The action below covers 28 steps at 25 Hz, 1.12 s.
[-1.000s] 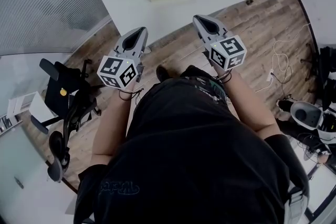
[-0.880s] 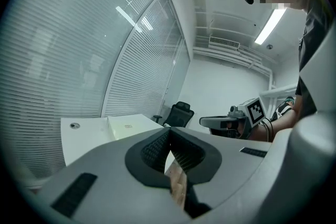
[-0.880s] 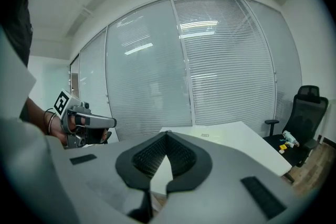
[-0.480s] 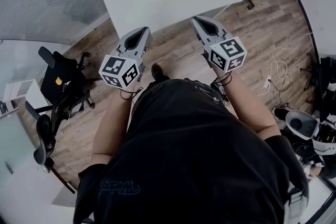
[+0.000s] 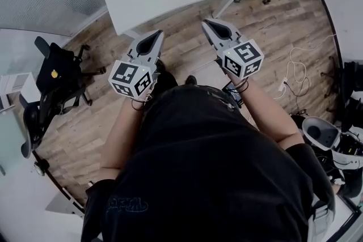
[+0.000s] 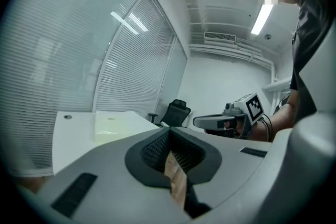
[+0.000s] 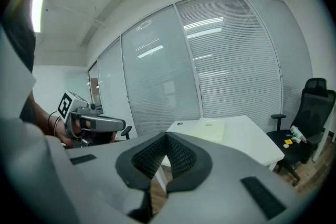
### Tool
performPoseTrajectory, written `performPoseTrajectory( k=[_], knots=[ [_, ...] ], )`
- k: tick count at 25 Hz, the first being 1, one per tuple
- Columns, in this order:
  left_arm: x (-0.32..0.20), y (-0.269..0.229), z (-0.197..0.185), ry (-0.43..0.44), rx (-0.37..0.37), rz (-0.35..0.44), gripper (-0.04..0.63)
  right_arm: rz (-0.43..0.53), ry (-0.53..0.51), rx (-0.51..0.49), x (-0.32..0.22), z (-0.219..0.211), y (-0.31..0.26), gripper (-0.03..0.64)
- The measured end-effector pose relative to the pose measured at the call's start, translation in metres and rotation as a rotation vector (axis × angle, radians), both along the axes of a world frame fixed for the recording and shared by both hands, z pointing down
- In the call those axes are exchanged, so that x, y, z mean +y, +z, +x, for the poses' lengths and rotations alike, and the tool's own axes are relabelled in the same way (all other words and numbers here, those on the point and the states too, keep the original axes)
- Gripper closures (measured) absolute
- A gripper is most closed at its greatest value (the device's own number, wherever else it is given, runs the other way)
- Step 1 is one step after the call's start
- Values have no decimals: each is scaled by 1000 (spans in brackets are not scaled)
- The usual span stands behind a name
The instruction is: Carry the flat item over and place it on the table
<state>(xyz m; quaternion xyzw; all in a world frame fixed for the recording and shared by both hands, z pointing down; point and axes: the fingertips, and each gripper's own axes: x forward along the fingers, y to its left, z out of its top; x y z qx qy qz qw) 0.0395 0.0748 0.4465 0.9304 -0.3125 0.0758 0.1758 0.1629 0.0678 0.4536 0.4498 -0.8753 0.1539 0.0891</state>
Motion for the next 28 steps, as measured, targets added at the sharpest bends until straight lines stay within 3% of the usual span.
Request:
performPoseTrajectory(
  k=[11,28],
  knots=[
    [66,6,26,-5,-4,-1,581,-4,-55,-5,64,10,2,595],
    [64,6,55,18,-6,-5,581,0,-29,-21,66,37,0,595]
  ],
)
